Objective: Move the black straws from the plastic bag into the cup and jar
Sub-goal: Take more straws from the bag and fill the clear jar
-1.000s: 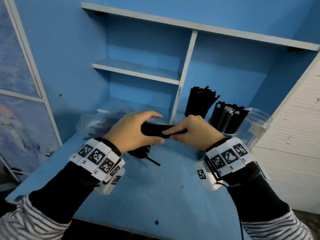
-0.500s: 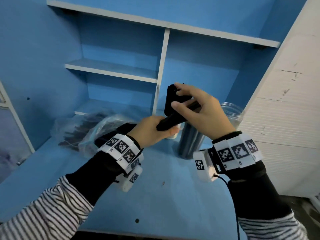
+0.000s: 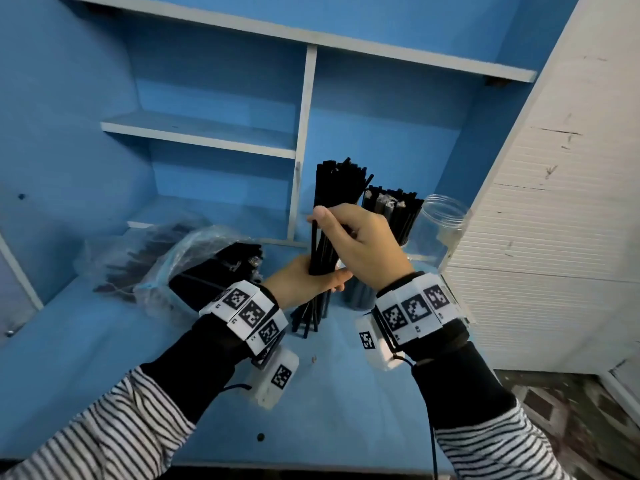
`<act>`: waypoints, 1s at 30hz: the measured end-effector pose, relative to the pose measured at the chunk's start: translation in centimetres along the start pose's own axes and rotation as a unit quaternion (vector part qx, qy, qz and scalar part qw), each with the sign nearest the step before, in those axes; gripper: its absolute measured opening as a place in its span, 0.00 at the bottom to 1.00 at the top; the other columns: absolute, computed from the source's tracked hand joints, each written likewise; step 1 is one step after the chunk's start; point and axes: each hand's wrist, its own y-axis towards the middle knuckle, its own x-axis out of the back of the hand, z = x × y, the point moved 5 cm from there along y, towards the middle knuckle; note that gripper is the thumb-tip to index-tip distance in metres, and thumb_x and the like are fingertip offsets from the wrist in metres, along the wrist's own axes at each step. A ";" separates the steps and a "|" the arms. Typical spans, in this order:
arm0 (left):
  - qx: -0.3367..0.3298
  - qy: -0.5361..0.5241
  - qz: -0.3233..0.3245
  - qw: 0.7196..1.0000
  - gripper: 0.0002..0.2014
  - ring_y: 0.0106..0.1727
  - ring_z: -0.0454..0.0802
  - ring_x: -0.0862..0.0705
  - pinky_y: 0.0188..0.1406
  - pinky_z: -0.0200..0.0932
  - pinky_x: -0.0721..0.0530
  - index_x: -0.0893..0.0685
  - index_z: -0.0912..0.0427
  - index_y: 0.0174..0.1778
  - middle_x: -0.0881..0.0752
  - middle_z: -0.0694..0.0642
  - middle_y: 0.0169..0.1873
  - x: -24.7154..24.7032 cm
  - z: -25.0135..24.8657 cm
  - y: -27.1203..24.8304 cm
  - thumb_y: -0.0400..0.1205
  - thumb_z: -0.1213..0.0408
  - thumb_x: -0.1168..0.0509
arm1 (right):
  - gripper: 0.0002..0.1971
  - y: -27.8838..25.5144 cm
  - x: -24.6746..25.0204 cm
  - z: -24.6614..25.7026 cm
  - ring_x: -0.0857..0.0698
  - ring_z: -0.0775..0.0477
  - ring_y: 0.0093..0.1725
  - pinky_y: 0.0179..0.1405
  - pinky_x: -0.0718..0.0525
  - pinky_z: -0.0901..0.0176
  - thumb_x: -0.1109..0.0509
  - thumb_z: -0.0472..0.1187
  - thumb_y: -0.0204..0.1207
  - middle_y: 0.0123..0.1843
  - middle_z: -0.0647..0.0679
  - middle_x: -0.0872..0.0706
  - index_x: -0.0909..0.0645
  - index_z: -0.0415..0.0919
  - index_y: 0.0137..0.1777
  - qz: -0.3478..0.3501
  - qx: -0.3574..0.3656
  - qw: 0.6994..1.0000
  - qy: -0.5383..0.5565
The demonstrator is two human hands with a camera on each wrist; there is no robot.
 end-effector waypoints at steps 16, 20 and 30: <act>0.056 0.013 -0.011 0.998 0.21 0.47 0.46 0.11 0.57 0.45 0.20 0.19 0.58 0.33 0.13 0.51 0.33 0.0 2.8 -0.3 0.79 0.43 0.33 | 0.25 -0.2 0.0 1.1 0.24 0.54 0.68 0.70 0.27 0.62 0.26 0.42 0.77 0.68 0.47 0.22 0.25 0.39 0.73 0.028 0.080 0.996 -0.035; 0.020 -0.007 -0.014 1.000 0.22 0.37 0.49 0.13 0.59 0.51 0.19 0.24 0.52 0.27 0.17 0.49 0.25 0.7 0.4 -0.6 0.79 0.40 0.34 | 0.45 0.0 2.9 0.9 0.22 0.55 0.59 0.54 0.21 0.69 0.21 0.57 0.66 0.67 0.52 0.26 0.38 0.45 0.78 -0.045 -0.029 0.998 0.029; -0.040 -0.027 0.189 0.981 0.23 0.27 0.51 0.27 0.42 0.46 0.19 0.28 0.53 0.18 0.28 0.53 0.18 -1.6 -4.5 -2.3 0.81 0.59 0.31 | 0.07 -0.5 3.2 0.8 0.14 0.50 0.43 0.45 0.14 0.58 0.24 0.38 0.74 0.42 0.43 0.14 0.14 0.34 0.47 0.133 -0.013 0.986 0.100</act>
